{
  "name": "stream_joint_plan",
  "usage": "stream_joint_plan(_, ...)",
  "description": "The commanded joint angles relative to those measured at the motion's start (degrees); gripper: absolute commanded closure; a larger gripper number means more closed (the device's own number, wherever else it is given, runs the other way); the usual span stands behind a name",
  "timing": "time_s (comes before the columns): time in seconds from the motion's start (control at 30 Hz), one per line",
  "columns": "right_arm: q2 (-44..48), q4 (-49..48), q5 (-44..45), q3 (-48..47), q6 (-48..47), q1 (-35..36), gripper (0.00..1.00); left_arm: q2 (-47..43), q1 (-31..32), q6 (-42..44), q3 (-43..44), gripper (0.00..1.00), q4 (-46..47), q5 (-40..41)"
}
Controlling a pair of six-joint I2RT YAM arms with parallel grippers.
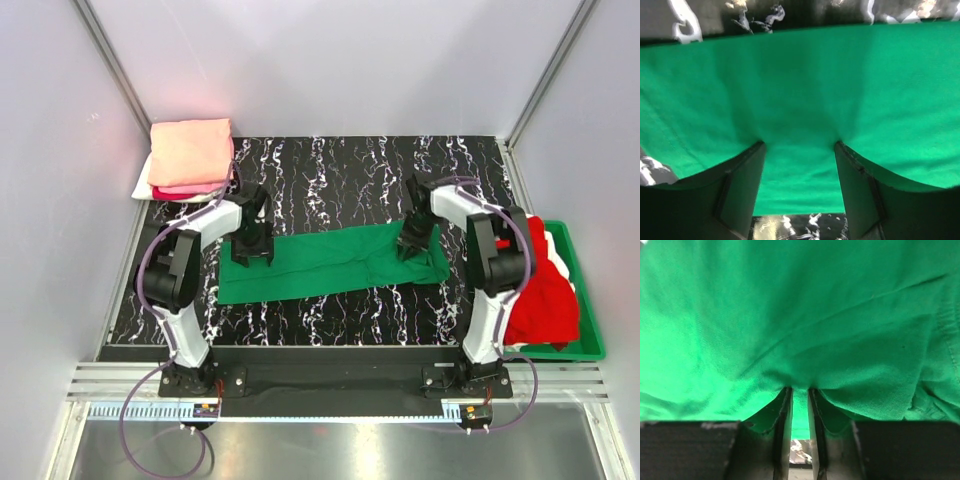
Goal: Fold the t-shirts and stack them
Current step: Fold the tshirt
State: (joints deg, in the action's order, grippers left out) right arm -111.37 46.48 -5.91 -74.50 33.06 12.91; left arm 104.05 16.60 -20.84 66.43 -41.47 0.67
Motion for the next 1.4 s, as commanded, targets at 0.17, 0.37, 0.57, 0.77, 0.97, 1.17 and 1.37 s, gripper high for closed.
stream_joint_plan(0.17, -27.3, 11.4, -0.1, -39.5, -5.0, -3.2, 0.70, 3.8, 0.9, 1.8, 2.7, 0.33, -5.6, -0.9)
stream_joint_plan(0.37, -53.4, 18.0, -16.2, -87.0, -0.2, -3.3, 0.62, -9.1, 4.9, -6.4, -11.5, 0.34, 4.3, -24.7)
stream_joint_plan(0.57, -54.3, -20.9, -31.3, -75.7, 13.5, -1.7, 0.42, -13.4, 25.6, -33.6, -27.0, 0.35, 35.4, -39.5)
stream_joint_plan(0.77, -60.4, -37.7, -33.3, -82.5, 23.5, 0.4, 0.31, -8.3, 37.3, -44.5, -19.7, 0.31, 43.5, -37.4)
stream_joint_plan(0.97, -57.3, -37.5, -28.4, -81.0, 19.1, -0.2, 0.29, -18.6, 37.5, -37.7, -13.5, 0.25, 24.9, -28.0)
stream_joint_plan(1.17, -52.0, -34.8, -21.4, -78.9, 18.1, -0.8, 0.28, -32.4, 37.5, -33.8, -8.4, 0.21, 7.0, -12.0)
stream_joint_plan(1.37, -43.6, -32.7, -18.9, -76.6, 18.1, -1.5, 0.23, -41.4, 37.3, -30.8, -6.6, 0.17, -5.4, -0.9)
